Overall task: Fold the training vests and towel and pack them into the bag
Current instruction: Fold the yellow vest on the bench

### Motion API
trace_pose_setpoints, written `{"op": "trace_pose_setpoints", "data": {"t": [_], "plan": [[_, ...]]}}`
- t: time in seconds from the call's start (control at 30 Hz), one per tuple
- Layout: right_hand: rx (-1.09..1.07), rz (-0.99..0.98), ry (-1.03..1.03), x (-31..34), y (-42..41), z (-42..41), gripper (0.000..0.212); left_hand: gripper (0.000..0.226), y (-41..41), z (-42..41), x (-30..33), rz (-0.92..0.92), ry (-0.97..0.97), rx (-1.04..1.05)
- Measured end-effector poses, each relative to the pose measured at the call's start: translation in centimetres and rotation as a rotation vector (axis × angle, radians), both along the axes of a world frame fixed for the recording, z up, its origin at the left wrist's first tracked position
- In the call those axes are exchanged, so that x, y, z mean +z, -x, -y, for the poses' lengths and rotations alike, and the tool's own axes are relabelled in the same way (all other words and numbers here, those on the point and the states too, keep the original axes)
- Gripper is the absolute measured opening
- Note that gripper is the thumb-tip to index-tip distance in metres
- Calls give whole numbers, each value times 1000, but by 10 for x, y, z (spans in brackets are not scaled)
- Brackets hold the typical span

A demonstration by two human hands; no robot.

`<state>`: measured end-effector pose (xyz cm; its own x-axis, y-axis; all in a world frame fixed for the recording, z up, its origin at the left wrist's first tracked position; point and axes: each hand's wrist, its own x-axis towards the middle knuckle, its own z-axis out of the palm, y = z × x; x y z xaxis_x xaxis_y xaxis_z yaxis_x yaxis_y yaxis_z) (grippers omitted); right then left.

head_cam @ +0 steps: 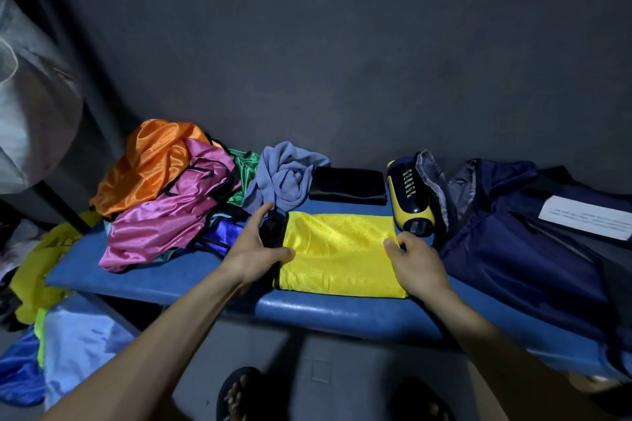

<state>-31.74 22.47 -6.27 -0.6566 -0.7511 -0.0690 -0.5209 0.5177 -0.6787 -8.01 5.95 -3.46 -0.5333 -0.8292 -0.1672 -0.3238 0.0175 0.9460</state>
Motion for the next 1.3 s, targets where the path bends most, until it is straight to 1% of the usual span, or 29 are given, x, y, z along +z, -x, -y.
{"op": "trace_pose_setpoints", "data": {"t": [0.1, 0.2, 0.3, 0.37, 0.43, 0.47, 0.5, 0.53, 0.57, 0.63, 0.67, 0.73, 0.77, 0.8, 0.87, 0.9, 0.97, 1.0, 1.07, 1.1, 1.13, 1.17, 1.2, 1.23, 1.27, 1.3], "plan": [[-26, -143, -84, 2, -10, -3, 26, 94, 1, -4, -1, 45, 53, 31], [-29, -280, -146, 3, -16, -2, 38, 91, 0, -4, -3, 123, 65, 52], [-35, -351, -197, 6, -21, -3, 50, 90, -6, -4, 0, 226, 139, 40], [-9, -450, -233, 10, -27, -5, 62, 88, -13, -5, 4, 253, 198, 43], [60, -642, -169, 12, -31, -6, 72, 85, -20, -4, 9, 316, 371, 29], [121, -723, -110, 10, -33, -7, 72, 82, -23, -4, 11, 313, 417, 29], [195, -772, -52, 5, -33, -6, 68, 78, -24, -4, 12, 279, 404, 32], [295, -753, -36, 1, -33, -6, 62, 71, -24, -4, 14, 242, 360, 35], [391, -699, -69, -2, -34, -6, 57, 62, -25, -3, 13, 222, 313, 41], [499, -553, -207, -9, -34, -10, 52, 42, -28, 1, 10, 207, 242, 69], [519, -511, -240, -10, -32, -13, 56, 34, -31, 3, 9, 213, 239, 84], [529, -470, -233, -9, -30, -16, 78, 24, -37, 9, 8, 284, 278, 78], [539, -463, -237, -10, -28, -18, 81, 20, -40, 12, 7, 311, 284, 67], [554, -462, -246, -10, -26, -20, 79, 17, -42, 15, 7, 327, 272, 63], [569, -467, -271, -12, -24, -21, 76, 17, -43, 19, 7, 345, 225, 72], [572, -471, -283, -14, -24, -21, 77, 18, -42, 21, 7, 386, 245, 70], [580, -469, -294, -14, -25, -21, 80, 15, -38, 22, 8, 513, 433, 47], [583, -466, -294, -13, -25, -21, 81, 17, -34, 21, 10, 521, 564, 54], [579, -458, -301, -12, -25, -21, 79, 25, -22, 13, 16, 383, 790, 20], [577, -458, -304, -12, -26, -21, 79, 29, -17, 10, 17, 329, 846, -67], [577, -461, -305, -12, -26, -21, 80, 37, -12, 7, 18, 344, 857, -197], [578, -465, -305, -12, -26, -21, 82, 45, -8, 5, 14, 414, 850, -339], [580, -467, -307, -11, -26, -21, 84, 50, -7, 5, 10, 537, 819, -456], [587, -466, -314, -11, -25, -22, 87, 52, -7, 7, 6, 668, 788, -523], [602, -465, -322, -9, -23, -22, 92, 52, -9, 9, 2, 787, 761, -536], [622, -463, -332, -8, -22, -23, 98, 54, -9, 12, 1, 858, 772, -517]]}}
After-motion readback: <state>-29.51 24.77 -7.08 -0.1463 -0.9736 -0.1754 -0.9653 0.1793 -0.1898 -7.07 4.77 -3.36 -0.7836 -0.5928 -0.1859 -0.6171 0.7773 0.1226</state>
